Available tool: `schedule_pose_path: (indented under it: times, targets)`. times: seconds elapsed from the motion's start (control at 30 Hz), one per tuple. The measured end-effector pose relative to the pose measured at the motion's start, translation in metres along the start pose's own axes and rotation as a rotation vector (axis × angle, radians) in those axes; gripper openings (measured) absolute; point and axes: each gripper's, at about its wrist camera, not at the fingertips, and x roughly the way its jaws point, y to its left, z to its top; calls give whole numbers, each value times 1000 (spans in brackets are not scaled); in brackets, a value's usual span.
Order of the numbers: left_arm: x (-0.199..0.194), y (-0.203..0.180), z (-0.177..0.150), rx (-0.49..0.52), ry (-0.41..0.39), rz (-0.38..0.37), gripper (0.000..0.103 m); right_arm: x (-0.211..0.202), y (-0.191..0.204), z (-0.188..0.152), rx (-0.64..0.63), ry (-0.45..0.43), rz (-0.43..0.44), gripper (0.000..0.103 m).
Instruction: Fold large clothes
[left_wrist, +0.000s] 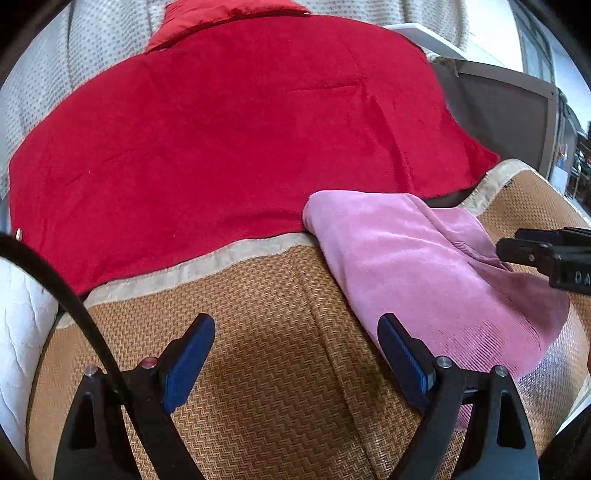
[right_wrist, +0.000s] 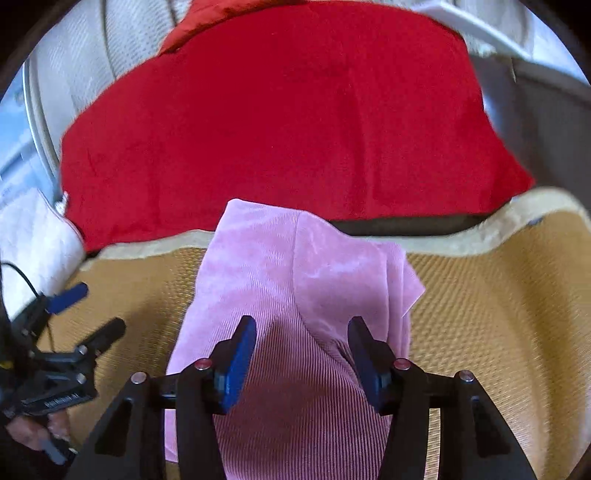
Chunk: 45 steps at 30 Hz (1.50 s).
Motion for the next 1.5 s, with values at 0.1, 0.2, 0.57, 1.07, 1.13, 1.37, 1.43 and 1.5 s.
schedule_pose_path:
  times: [0.1, 0.2, 0.57, 1.07, 1.13, 1.37, 1.43, 1.5]
  targets:
    - [3, 5, 0, -27, 9, -9, 90, -3, 10, 2, -46, -19, -71, 56]
    - [5, 8, 1, -38, 11, -9, 90, -6, 17, 2, -94, -35, -119, 56]
    - [9, 8, 4, -59, 10, -38, 90, -11, 26, 3, -172, -65, -204, 57]
    - [13, -4, 7, -49, 6, -66, 90, -7, 19, 1, -184, -46, -225, 57]
    - [13, -5, 6, -48, 10, -66, 90, -7, 18, 0, -186, -41, -229, 57]
    - [27, -6, 5, -101, 98, -253, 90, 5, -26, 0, -32, 38, -111, 59]
    - [27, -6, 6, -128, 104, -320, 90, 7, -51, -1, 82, 50, -17, 59]
    - [24, -9, 7, -116, 95, -348, 90, 7, -68, -3, 158, 49, 67, 59]
